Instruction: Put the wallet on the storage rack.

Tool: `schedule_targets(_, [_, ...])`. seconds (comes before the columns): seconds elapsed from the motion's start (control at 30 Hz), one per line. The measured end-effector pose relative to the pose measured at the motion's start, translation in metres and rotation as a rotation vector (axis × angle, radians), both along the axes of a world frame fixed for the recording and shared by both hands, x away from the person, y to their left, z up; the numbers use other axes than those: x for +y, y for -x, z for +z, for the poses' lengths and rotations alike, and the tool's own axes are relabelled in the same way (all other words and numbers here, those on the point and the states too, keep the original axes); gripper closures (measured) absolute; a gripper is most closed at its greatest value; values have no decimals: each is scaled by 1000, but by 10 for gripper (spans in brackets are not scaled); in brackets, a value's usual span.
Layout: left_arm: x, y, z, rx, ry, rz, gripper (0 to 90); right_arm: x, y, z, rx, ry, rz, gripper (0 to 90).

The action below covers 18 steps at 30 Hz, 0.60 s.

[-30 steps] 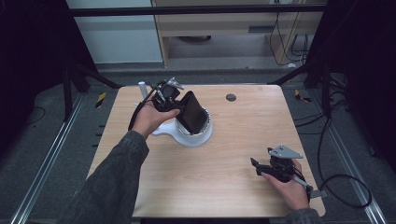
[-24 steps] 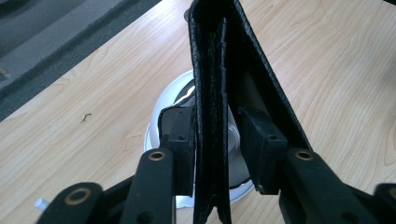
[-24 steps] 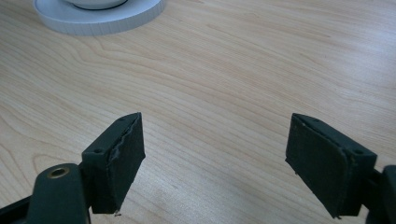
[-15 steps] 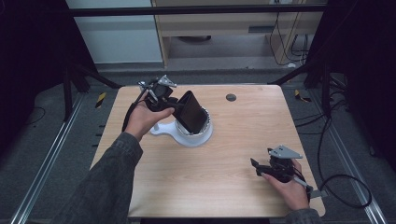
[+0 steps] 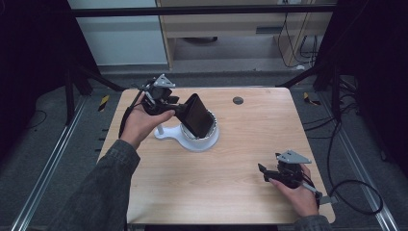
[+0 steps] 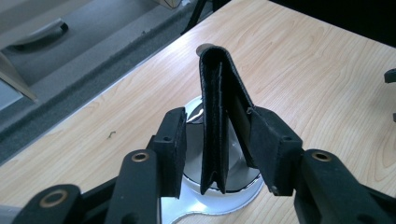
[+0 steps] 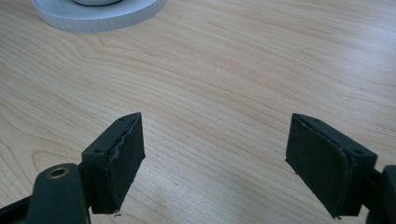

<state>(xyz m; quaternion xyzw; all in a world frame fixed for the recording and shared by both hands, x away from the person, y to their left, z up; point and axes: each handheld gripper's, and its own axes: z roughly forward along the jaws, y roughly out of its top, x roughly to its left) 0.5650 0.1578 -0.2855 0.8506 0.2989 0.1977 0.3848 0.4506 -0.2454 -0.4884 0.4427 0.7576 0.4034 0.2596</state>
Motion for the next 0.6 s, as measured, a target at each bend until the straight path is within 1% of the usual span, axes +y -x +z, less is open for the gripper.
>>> schedule_targets(0.07, [1, 1, 1, -4, 4, -1, 542, 0, 0, 0, 4, -3, -1, 196])
schedule_targets(0.1, [2, 5, 2, -10, 25, -2, 542, 0, 0, 0, -2, 6, 1, 196])
schedule_targets(0.13, [2, 6, 2, -14, 30, -4, 514, 0, 0, 0, -2, 15, 0, 195])
schedule_targets(0.17, [4, 10, 3, -21, 42, -6, 512, 1, 0, -1, -2, 15, 1, 196])
schedule_targets(0.23, [5, 15, 2, -24, 39, -15, 498, 1, 0, -1, -1, 17, 1, 196])
schedule_targets(0.27, [5, 15, 2, -24, 39, -15, 489, 0, 0, -1, -3, 19, 2, 196])
schedule_targets(0.3, [5, 20, 2, -30, 40, -23, 489, 0, 0, -1, -3, 19, 2, 196])
schedule_targets(0.4, [6, 32, -2, -45, 66, -35, 401, 1, 0, 0, -1, 15, 1, 196])
schedule_targets(0.5, [7, 41, -8, -55, 68, -44, 317, 0, 0, 0, -3, 18, 1, 196])
schedule_targets(0.6, [9, 52, -14, -72, 73, -42, 238, 0, 0, -1, -2, 19, 2, 195])
